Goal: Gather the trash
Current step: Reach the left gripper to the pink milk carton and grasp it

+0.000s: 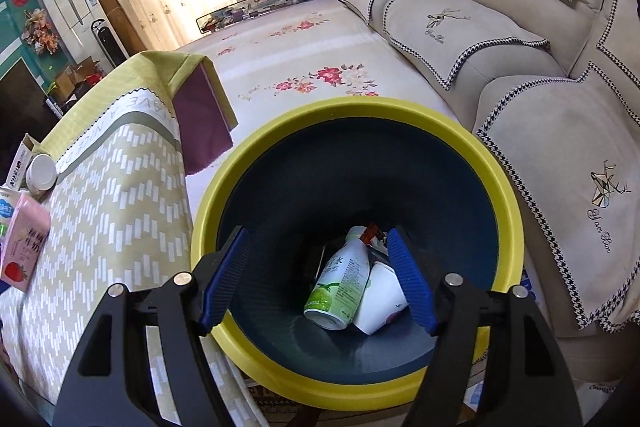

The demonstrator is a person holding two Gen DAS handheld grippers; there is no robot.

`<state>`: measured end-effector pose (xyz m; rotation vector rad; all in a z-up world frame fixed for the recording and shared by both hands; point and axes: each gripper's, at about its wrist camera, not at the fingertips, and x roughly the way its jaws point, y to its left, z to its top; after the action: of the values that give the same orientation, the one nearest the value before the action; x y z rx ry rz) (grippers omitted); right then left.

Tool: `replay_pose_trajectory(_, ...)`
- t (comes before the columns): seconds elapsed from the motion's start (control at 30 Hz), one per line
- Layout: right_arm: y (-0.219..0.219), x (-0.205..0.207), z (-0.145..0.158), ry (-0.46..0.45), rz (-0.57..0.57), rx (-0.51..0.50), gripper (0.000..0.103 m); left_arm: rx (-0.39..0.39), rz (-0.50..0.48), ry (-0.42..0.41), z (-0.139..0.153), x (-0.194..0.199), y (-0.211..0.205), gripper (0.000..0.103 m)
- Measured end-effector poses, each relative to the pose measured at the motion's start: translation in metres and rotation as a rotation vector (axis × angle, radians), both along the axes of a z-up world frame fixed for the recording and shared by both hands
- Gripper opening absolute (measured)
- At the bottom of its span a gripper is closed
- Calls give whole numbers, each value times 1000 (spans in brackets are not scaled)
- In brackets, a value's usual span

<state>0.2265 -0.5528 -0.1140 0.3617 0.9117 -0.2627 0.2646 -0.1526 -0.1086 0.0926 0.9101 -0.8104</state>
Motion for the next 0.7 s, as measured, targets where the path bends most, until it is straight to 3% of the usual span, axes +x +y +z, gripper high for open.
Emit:
replay_pose_trajectory(0.1,-1,-4,2,-7,1,2,68,39,8,-57,7,-7,-8,97)
replay_pose_trajectory(0.2,-4,-7,2,-15,-4,7,68,65,86,-94,14,0,-1,97)
replay_pose_trajectory(0.33,-5,-8,1,-19,-2,13,68,80,103,-93,14,19,1,97)
replay_pose_trajectory(0.5,0,-8,-1,-18,11,21,68,128,100,-78,3,44,-9,81)
replay_pose_trajectory(0.7,1,-7,-3,-9,17,23,68,153,91,-77,3,62,-29,69)
